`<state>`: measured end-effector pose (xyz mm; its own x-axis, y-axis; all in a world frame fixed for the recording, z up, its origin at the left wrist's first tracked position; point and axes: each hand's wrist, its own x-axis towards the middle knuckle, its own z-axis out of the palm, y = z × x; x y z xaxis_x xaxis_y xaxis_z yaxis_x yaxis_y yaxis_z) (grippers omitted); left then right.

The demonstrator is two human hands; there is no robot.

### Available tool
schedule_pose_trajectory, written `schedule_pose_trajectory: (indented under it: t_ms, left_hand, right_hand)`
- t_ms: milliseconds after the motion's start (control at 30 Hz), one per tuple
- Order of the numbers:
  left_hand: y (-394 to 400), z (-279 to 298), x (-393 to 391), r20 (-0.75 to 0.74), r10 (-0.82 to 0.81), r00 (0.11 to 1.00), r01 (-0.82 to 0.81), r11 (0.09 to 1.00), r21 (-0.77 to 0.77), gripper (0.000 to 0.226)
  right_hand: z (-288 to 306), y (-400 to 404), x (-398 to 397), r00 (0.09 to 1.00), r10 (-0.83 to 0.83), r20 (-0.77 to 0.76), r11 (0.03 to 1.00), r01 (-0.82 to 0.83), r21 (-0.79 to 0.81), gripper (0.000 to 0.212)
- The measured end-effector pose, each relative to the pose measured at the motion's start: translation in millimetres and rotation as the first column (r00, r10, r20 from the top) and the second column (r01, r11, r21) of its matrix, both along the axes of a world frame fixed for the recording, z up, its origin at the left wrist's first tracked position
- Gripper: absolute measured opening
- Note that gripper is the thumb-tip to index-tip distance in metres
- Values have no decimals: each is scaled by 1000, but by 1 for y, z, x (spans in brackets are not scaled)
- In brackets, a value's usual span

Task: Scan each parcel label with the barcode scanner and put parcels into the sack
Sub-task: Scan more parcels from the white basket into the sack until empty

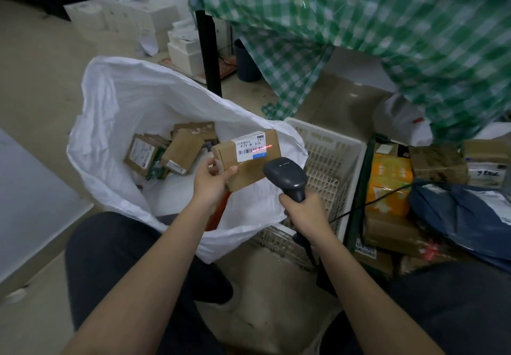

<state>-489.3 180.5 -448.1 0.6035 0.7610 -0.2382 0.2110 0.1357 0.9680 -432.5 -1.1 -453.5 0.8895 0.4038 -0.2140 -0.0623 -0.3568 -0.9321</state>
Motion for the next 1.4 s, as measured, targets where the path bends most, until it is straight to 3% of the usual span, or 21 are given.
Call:
schedule_pose_trajectory:
  t_ms: [200, 667, 867, 967, 1067, 1233, 1400]
  left_hand:
    - [3, -9, -1, -30, 9, 1000, -9, 1000, 4, 57]
    - [12, -13, -11, -53, 75, 996, -73, 997, 35, 58]
    - [64, 2, -32, 19, 223, 975, -221, 945, 240, 42]
    - [117, 5, -20, -86, 297, 951, -241, 886, 397, 48]
    - [142, 10, -7, -209, 341, 917, -240, 887, 394, 62]
    - [80, 32, 13, -100, 152, 983, -107, 927, 361, 49]
    - [10, 7, 42, -33, -14, 999, 29, 840, 542, 37]
  right_hand:
    - [3, 5, -3, 998, 29, -48, 999, -28, 31, 25]
    - [3, 15, -3, 993, 38, -115, 994, -26, 103, 17]
    - [2, 32, 7, 997, -29, -75, 993, 37, 111, 17]
    - [3, 41, 10, 997, -25, -70, 995, 31, 97, 15]
    - [3, 44, 14, 993, -9, -116, 994, 22, 106, 14]
    - [-7, 17, 30, 977, -73, -199, 988, 99, 122, 15]
    - [-23, -26, 55, 934, -266, -237, 956, 286, 57, 21]
